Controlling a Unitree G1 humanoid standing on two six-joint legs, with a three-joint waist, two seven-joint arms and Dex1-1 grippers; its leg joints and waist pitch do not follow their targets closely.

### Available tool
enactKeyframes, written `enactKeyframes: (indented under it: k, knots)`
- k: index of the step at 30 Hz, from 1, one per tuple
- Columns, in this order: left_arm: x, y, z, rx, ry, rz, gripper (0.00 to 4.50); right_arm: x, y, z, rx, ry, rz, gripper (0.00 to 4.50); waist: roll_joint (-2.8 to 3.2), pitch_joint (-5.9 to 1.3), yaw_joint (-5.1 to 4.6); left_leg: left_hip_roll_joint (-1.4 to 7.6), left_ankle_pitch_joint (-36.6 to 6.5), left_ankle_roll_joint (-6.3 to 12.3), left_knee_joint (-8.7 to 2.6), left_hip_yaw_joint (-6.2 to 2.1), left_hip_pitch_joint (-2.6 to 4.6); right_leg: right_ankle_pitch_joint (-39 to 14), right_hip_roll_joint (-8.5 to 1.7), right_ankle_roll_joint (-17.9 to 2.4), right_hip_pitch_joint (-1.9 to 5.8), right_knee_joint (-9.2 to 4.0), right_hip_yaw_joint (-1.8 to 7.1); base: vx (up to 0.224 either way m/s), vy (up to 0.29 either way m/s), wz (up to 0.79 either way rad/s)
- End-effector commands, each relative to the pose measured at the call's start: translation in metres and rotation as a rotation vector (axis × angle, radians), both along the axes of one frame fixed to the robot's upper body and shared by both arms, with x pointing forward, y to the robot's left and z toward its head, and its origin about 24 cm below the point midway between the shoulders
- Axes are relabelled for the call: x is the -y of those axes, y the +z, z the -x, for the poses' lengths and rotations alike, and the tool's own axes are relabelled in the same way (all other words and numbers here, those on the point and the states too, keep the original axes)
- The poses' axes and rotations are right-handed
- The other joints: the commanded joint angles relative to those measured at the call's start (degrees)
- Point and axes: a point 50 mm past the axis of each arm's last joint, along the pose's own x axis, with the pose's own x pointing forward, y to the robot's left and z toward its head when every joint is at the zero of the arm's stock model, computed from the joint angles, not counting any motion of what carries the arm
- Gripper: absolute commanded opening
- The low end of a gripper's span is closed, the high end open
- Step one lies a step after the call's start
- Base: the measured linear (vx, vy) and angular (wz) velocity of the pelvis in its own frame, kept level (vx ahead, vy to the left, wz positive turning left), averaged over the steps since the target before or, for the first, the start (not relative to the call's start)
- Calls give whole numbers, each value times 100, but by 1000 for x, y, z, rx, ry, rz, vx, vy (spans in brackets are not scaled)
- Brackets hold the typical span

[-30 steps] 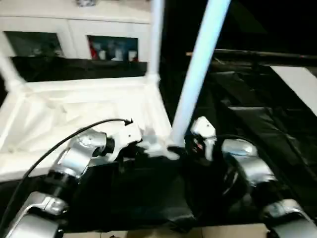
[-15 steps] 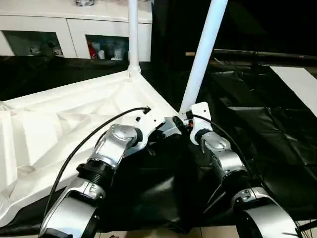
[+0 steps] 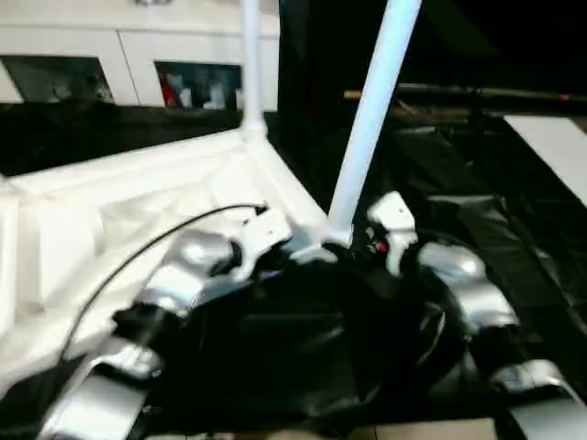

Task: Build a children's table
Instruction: Rotate leg to tighten

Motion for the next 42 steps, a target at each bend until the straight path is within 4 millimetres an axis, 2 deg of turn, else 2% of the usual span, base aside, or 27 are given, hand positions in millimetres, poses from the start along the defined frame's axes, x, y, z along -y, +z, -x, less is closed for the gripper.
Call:
enactKeyframes:
  k: [1, 2, 3, 4, 5, 7, 10, 11, 15, 20, 21, 22, 23, 24, 25, 26, 27, 28, 30, 32, 33, 34, 35, 36, 37, 39, 42]
  knots:
    - [1, -19, 28, -151, -225, -44, 0, -1, 2, 7, -9, 115, 11, 383, -23, -259, 23, 241, -697, 422, -345, -41, 73, 526, -408, -1529, 192, -321, 169, 0, 0, 0]
    - [-3, -18, 32, -173, -251, -45, 0, 1, 2, 9, -16, 139, 17, 383, -28, -267, 31, 245, -711, 418, -343, -48, 75, 479, -415, -1541, 193, -316, 167, 0, 0, 0]
    - [-5, -17, 34, -182, -263, -45, 0, 2, 2, 10, -23, 158, 20, 383, -8, -256, 29, 250, -703, 402, -354, -36, 79, 447, -399, -1555, 178, -313, 169, 0, 0, 0]
    - [-6, -15, 34, -178, -271, -44, 0, 2, 2, 11, -27, 172, 23, 383, 1, -251, 36, 261, -735, 404, -349, -26, 106, 488, -380, -1571, 153, -307, 163, 0, 0, 0]
    - [-10, -13, 35, -177, -278, -41, 0, 2, 3, 13, -43, 207, 26, 383, -66, -246, 57, 255, -716, 419, -355, -18, 104, 405, -384, -1556, 155, -310, 157, 0, 0, 0]
    - [-13, -11, 35, -172, -280, -41, 0, 1, 2, 15, -57, 241, 31, 383, -37, -238, 73, 261, -763, 364, -367, -19, 113, 242, -397, -1533, 145, -315, 159, 0, 0, 0]
    - [-19, -10, 33, -159, -250, -48, 0, -1, 1, 16, -73, 282, 47, 383, -76, -238, 93, 261, -713, 322, -363, -20, 110, 239, -415, -1513, 153, -304, 167, 0, 0, 0]
    - [-20, -9, 33, -156, -247, -50, 0, -2, 1, 15, -76, 284, 45, 368, -101, -243, 102, 252, -595, 348, -351, -13, 106, 371, -411, -1513, 156, -288, 169, 0, 0, 0]
    - [-23, -7, 32, -152, -229, -42, 0, -4, 1, 14, -87, 294, 35, 343, -138, -245, 131, 233, -408, 419, -325, -4, 87, 618, -413, -1538, 167, -257, 170, 0, 0, 0]
    - [-24, -7, 34, -157, -230, -41, 0, -7, 0, 13, -101, 304, 19, 301, -117, -250, 162, 233, -381, 391, -316, -4, 103, 650, -402, -1545, 164, -238, 168, 0, 0, 0]
    - [-24, -8, 34, -157, -230, -42, 0, -7, 0, 13, -102, 302, 18, 295, -128, -250, 158, 230, -366, 394, -312, -1, 98, 695, -397, -1549, 170, -236, 170, 0, 0, 0]
    - [-24, -8, 34, -159, -229, -42, 0, -7, -1, 13, -104, 300, 17, 287, -103, -252, 164, 227, -335, 392, -311, -7, 98, 754, -397, -1558, 172, -227, 167, 0, 0, 0]
    - [-24, -8, 34, -161, -229, -40, 0, -7, -2, 13, -105, 295, 17, 279, -122, -253, 157, 223, -333, 390, -307, -3, 92, 788, -395, -1562, 180, -227, 168, 0, 0, 0]
    - [-23, -9, 34, -164, -228, -38, 0, -6, -3, 13, -109, 282, 11, 275, -100, -256, 163, 224, -338, 384, -306, -5, 98, 795, -397, -1569, 178, -223, 168, 0, 0, 0]
    - [-23, -9, 34, -164, -228, -38, 0, -6, -3, 13, -109, 282, 11, 273, -110, -253, 157, 224, -362, 373, -308, -4, 95, 777, -393, -1572, 180, -227, 166, 0, 0, 0]
    - [-22, -10, 35, -170, -226, -33, 0, -7, -5, 13, -107, 259, 8, 272, -113, -254, 158, 225, -380, 366, -309, -4, 98, 760, -396, -1576, 181, -228, 166, 0, 0, 0]
    - [-21, -10, 34, -175, -219, -28, 0, -7, -6, 11, -102, 227, 6, 270, -77, -248, 151, 225, -440, 326, -315, -5, 102, 702, -391, -1575, 171, -238, 167, 0, 0, 0]
    - [-20, -11, 33, -174, -203, -23, 0, -7, -7, 9, -96, 187, 4, 269, -68, -247, 136, 224, -506, 273, -320, -3, 109, 651, -389, -1580, 166, -243, 171, 0, 0, 0]
    - [-14, -14, 25, -163, -105, 9, 0, -6, -16, -2, -99, -38, -15, 268, -28, -228, 101, 220, -710, 142, -340, -11, 111, 366, -401, -1565, 150, -271, 181, 0, 0, 0]
    - [-5, -19, 15, -145, 3, 32, 0, -8, -26, -9, -148, -231, -31, 268, -25, -206, 27, 207, -1149, -162, -381, -31, 134, -425, -402, -1494, 132, -335, 187, -27, -3, 0]
    - [-5, -19, 15, -145, 3, 32, 0, -8, -26, -9, -148, -231, -31, 267, -28, -197, 4, 204, -1236, -214, -390, -27, 136, -601, -397, -1461, 124, -355, 191, -54, -6, -1]
    - [7, -22, 3, -128, 132, 63, 0, -14, -35, -14, -188, -394, -39, 267, -5, -193, 1, 206, -1396, -281, -400, -46, 139, -918, -409, -1378, 124, -380, 195, 0, 0, 0]
    - [14, -24, -2, -124, 196, 75, 0, -19, -38, -15, -198, -469, -37, 267, -12, -160, -24, 203, -1566, -359, -417, -43, 161, -1205, -403, -1303, 77, -420, 206, 0, 0, 0]
    - [14, -24, -2, -124, 196, 75, 0, -19, -38, -15, -198, -469, -37, 267, -19, -143, -30, 194, -1704, -397, -424, -48, 176, -1480, -403, -1250, 61, -441, 203, 0, 0, 0]
    - [24, -26, -9, -117, 277, 84, 0, -28, -40, -18, -201, -563, -32, 267, -46, -149, -26, 182, -1875, -404, -415, -71, 183, -1952, -433, -1117, 68, -478, 208, 0, 0, 0]
    - [33, -28, -13, -104, 314, 63, 0, -41, -40, -20, -200, -593, -43, 267, -56, -172, -17, 177, -1745, -343, -418, -78, 165, -1981, -440, -991, 64, -497, 225, 0, 0, 0]
    - [38, -29, -14, -86, 312, 27, 0, -58, -36, -20, -178, -555, -60, 267, -37, -196, 24, 181, -1468, -197, -410, -63, 130, -1476, -434, -967, 82, -477, 226, 0, 0, 0]
